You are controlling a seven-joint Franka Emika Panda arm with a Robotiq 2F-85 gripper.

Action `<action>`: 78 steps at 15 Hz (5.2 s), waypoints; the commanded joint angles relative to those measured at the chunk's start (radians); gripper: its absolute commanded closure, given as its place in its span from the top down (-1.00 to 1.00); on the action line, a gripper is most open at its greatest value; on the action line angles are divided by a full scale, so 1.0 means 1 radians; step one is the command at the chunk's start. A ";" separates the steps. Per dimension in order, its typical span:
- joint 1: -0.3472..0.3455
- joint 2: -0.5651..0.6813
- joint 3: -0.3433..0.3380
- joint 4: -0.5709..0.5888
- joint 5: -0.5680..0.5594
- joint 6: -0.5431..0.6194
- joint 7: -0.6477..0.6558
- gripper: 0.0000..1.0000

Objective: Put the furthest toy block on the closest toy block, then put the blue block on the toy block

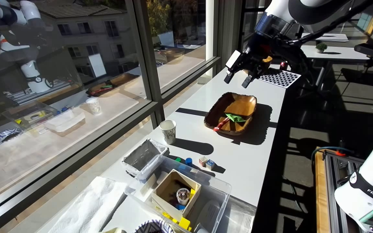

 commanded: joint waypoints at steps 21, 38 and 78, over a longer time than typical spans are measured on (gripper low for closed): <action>0.040 0.558 0.083 0.308 -0.273 -0.104 -0.067 1.00; 0.015 0.814 0.133 0.411 0.114 0.254 -0.538 1.00; 0.103 1.076 0.093 0.301 -0.163 0.575 -0.106 1.00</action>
